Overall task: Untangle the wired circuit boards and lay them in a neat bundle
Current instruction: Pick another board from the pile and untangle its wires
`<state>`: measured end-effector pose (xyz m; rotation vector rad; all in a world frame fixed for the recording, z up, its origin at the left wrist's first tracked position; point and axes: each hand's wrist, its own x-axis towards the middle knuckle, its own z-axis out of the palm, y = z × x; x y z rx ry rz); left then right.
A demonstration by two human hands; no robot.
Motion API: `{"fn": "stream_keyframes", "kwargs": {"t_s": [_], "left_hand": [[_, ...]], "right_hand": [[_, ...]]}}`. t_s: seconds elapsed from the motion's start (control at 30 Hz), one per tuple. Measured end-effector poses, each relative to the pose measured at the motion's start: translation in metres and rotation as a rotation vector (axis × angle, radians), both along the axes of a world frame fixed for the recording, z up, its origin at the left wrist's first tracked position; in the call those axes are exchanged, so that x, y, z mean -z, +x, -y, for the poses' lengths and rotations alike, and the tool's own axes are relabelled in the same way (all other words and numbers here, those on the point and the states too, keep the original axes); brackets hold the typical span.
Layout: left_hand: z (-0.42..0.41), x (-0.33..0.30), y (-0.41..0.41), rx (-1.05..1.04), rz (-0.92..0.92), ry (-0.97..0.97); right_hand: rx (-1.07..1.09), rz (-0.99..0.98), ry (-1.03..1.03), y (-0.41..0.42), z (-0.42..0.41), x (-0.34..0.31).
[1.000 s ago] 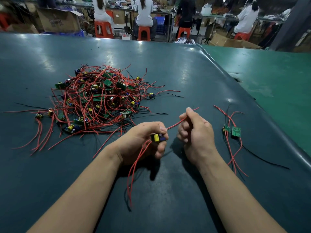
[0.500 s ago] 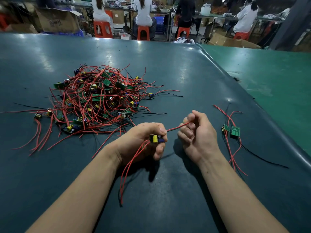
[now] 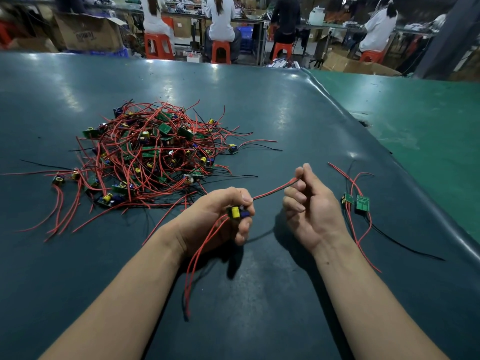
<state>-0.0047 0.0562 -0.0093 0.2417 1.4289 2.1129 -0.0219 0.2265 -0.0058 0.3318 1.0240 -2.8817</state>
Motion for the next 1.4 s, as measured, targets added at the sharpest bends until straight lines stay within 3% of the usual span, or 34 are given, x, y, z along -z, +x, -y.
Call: {"fn": "stream_keyframes", "kwargs": {"t_s": [0.17,0.3,0.37,0.6,0.8,0.93,1.1,1.27,1.33,1.4], "left_hand": [[-0.002,0.0,-0.001,-0.069,0.021,0.022],[-0.008,0.002,-0.002,-0.186,0.012,0.043],[-0.01,0.003,-0.003,-0.198,-0.002,0.016],[-0.006,0.002,-0.003,-0.083,-0.069,-0.069],[-0.002,0.0,0.0,0.016,-0.083,-0.078],[-0.002,-0.001,0.001,0.069,-0.116,-0.094],[-0.001,-0.001,0.0,-0.009,-0.042,-0.053],[-0.006,0.001,-0.001,-0.117,-0.033,-0.051],[-0.008,0.002,-0.001,-0.118,-0.046,-0.049],[-0.007,0.002,-0.002,-0.118,-0.053,-0.064]], "right_hand": [[-0.002,-0.01,0.03,-0.001,0.002,0.001],[-0.176,-0.075,0.413,0.007,0.016,0.007],[-0.198,-0.109,0.506,0.009,0.019,0.009],[0.031,-0.118,0.477,0.001,0.006,0.005],[0.153,-0.103,0.331,-0.002,0.001,0.002],[0.105,-0.042,0.264,-0.002,0.003,0.004],[0.035,-0.119,0.289,-0.004,-0.005,0.004],[-0.281,-0.143,0.598,0.003,0.002,0.01],[-0.306,-0.162,0.672,0.006,0.006,0.011],[-0.241,-0.163,0.622,0.005,0.008,0.01]]}}
